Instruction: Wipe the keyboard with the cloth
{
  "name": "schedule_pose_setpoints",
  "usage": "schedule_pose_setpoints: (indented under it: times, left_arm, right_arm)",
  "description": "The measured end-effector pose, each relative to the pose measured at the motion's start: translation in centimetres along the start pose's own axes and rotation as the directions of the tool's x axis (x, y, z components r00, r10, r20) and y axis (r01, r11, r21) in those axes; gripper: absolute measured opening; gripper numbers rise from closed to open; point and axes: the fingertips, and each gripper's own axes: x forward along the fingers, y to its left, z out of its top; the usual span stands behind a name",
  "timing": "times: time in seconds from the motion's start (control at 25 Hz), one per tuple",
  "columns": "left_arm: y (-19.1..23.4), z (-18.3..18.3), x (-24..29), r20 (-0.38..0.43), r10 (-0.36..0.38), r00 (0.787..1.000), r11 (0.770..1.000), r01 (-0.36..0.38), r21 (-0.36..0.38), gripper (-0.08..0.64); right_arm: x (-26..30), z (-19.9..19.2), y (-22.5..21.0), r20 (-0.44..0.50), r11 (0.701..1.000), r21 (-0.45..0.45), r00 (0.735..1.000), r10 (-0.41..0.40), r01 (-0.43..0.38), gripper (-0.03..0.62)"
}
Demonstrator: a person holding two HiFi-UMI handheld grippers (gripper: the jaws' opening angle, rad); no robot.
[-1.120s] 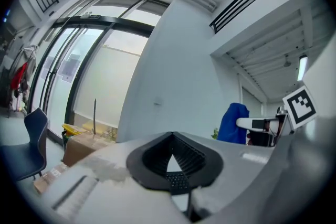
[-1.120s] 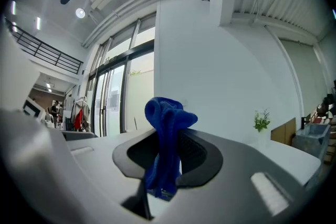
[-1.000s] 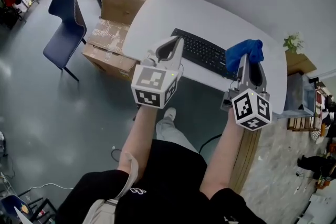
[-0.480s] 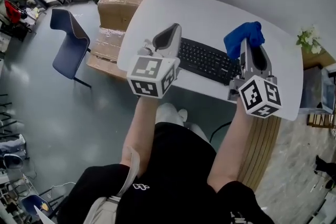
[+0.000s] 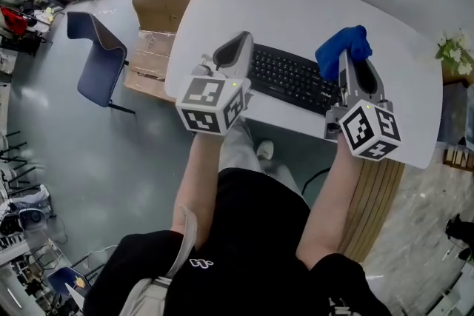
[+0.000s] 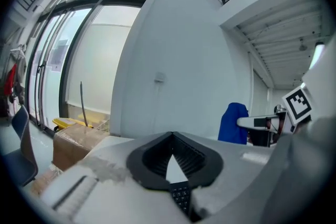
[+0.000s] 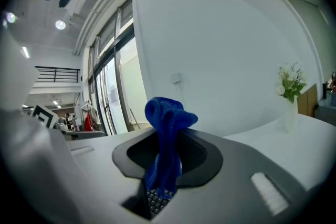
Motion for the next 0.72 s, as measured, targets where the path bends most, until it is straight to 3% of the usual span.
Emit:
schedule_pose_setpoints:
  times: [0.32,0.52,0.72]
  left_arm:
    - [4.8,-2.5,0.8,-0.079,0.051,0.996,0.995,-0.057,-0.081,-0.002]
    - [7.0,-4.6,1.1,-0.126,0.044,0.991,0.993,-0.057,-0.107,-0.002]
    - [9.3,-6.7,2.0,-0.157,0.039,0.987,0.992,-0.057,-0.116,-0.002]
  right_arm:
    - [5.4,-2.1,3.3,-0.097,0.997,0.029,0.992,0.081,-0.078,0.095]
    - [8.9,-5.0,7.7,-0.176,0.985,0.035,0.97,0.17,-0.167,0.095]
    - [11.9,-7.9,10.2,-0.242,0.977,0.049,0.947,0.211,-0.206,0.095]
